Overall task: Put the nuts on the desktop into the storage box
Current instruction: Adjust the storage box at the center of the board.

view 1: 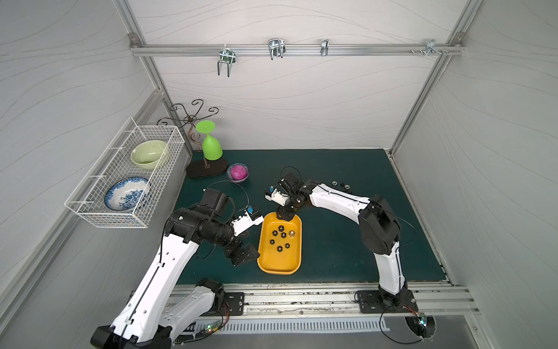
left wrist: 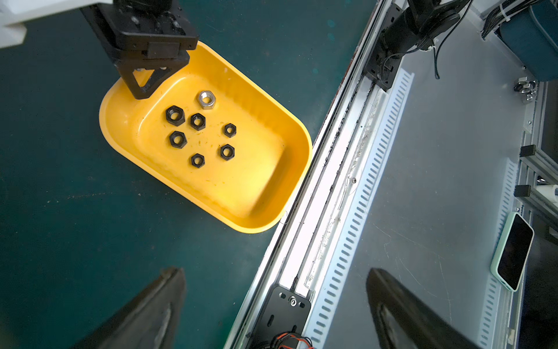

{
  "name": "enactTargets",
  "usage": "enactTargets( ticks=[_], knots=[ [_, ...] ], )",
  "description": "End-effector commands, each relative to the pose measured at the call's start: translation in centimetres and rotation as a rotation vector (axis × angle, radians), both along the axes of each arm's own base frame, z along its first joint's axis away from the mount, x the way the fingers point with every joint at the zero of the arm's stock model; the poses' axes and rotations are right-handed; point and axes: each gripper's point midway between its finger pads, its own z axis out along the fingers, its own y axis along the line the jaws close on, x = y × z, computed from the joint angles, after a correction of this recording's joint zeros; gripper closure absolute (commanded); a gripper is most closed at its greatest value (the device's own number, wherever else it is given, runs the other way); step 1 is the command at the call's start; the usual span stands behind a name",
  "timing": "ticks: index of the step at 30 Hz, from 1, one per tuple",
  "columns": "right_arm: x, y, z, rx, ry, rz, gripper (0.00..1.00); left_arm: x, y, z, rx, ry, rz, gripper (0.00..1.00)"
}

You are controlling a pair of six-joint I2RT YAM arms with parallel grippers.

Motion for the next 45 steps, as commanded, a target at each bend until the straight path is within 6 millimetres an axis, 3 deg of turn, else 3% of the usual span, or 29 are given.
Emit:
enactTargets(
  ticks=[1, 3, 10, 17, 22, 27, 33, 38, 45],
  knots=[
    [-0.2, 0.1, -1.2, -0.013, 0.044, 0.040, 0.67, 0.4, -0.3, 0.3, -0.026, -0.004, 0.007, 0.02],
    [-0.8, 0.3, -1.2, -0.012, 0.080, 0.051, 0.80, 0.5, -0.4, 0.2, -0.028, 0.000, 0.009, 0.02],
    [-1.6, -1.8, -0.8, -0.058, 0.083, -0.011, 0.96, 0.7, -0.3, 0.0, -0.021, 0.007, 0.016, 0.02],
    [-3.2, -6.2, 0.2, -0.097, 0.095, -0.176, 0.98, 0.9, -0.4, 0.0, -0.024, 0.012, 0.019, 0.02],
    [-2.7, -12.6, 0.0, -0.182, 0.109, -0.499, 1.00, 1.3, -0.6, 0.1, -0.029, 0.017, 0.027, 0.02],
    [-4.4, -17.1, -0.3, -0.175, 0.149, -0.755, 1.00, 1.7, -0.7, 0.1, -0.032, 0.019, 0.033, 0.02],
    [-7.1, -19.8, -0.7, -0.120, 0.199, -0.944, 1.00, 2.4, -1.0, 0.0, -0.037, 0.031, 0.045, 0.02],
    [-8.4, -22.8, 0.1, -0.087, 0.134, -1.056, 1.00, 2.6, -1.1, 0.0, -0.038, 0.036, 0.047, 0.02],
    [-9.7, -26.6, 2.0, -0.044, 0.079, -1.064, 1.00, 2.6, -1.1, 0.1, -0.042, 0.036, 0.047, 0.02]
  ],
)
